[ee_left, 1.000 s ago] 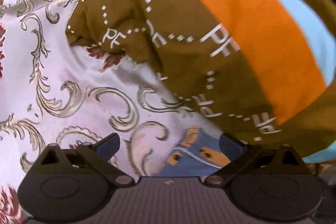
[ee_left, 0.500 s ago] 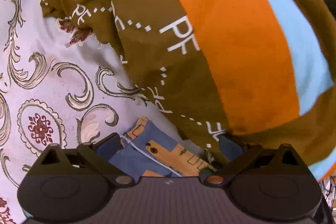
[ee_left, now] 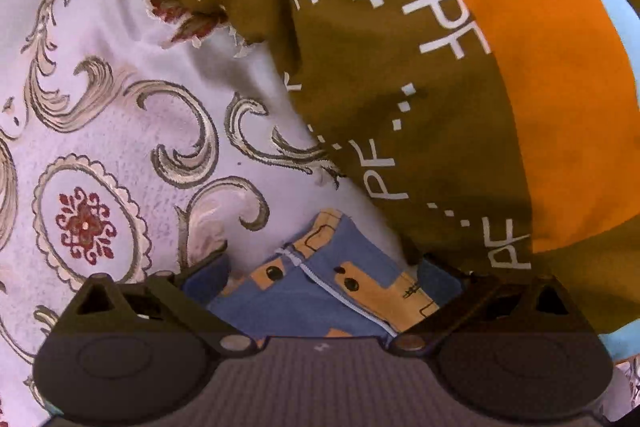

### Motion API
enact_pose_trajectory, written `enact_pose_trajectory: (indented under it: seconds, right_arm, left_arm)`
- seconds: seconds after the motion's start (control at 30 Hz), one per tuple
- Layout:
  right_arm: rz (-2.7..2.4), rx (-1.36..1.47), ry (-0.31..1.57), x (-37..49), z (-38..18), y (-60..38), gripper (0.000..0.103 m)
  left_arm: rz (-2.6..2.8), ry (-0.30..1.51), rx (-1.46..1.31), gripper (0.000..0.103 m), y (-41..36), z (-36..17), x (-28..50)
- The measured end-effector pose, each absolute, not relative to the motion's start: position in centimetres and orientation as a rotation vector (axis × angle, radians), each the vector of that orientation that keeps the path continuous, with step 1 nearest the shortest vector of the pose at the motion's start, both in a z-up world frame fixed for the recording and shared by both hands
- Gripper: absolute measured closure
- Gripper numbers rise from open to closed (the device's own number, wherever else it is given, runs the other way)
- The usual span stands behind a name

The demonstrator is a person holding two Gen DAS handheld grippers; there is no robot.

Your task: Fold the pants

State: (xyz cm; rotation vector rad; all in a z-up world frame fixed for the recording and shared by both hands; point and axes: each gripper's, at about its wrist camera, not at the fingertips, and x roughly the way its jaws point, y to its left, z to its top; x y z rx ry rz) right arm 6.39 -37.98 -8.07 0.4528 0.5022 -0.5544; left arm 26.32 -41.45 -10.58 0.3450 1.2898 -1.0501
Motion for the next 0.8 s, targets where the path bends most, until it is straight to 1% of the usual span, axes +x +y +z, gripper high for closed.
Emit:
enact_pose_trajectory:
  seconds: [0.07, 0.17, 0.27, 0.3, 0.33, 0.37, 0.4, 0.57, 0.67, 0.8]
  right_arm:
    - [-0.559, 0.472, 0.505, 6.4, -8.3, -38.5, 0.053]
    - [-0.566, 0.512, 0.513, 7.0, -8.7, -39.6, 0.053]
    - [-0.555, 0.581, 0.515, 6.6, -8.9, -40.2, 0.056]
    - [-0.553, 0.593, 0.520, 6.6, -9.0, -40.4, 0.065]
    - [-0.557, 0.596, 0.531, 6.6, -9.1, -40.4, 0.070]
    - [-0.559, 0.597, 0.541, 6.6, -9.2, -40.4, 0.078]
    - [-0.548, 0.605, 0.550, 6.7, -9.3, -40.4, 0.085]
    - [-0.543, 0.538, 0.548, 6.9, -8.7, -39.4, 0.087]
    - [-0.530, 0.470, 0.545, 7.0, -8.0, -38.4, 0.087]
    - [-0.481, 0.274, 0.536, 7.5, -7.1, -35.6, 0.087]
  left_arm:
    - [-1.043, 1.272, 0.324, 0.002, -40.6, -10.1, 26.7]
    - [-1.083, 1.190, 0.316, 0.002, -39.6, -7.5, 26.6]
    - [-1.155, 1.168, 0.329, 0.001, -39.2, -5.8, 26.0]
    - [-1.173, 1.186, 0.338, 0.001, -39.1, -5.9, 25.7]
    - [-1.182, 1.205, 0.344, 0.001, -39.4, -6.1, 25.3]
    - [-1.189, 1.228, 0.349, 0.001, -39.8, -6.8, 24.7]
    - [-1.195, 1.254, 0.353, 0.001, -39.8, -7.5, 24.4]
    - [-1.159, 1.335, 0.299, 0.001, -39.4, -10.4, 24.6]
    - [-1.134, 1.403, 0.153, 0.000, -38.5, -10.6, 26.3]
    - [-1.058, 1.515, -0.033, 0.000, -36.8, -10.6, 28.8]
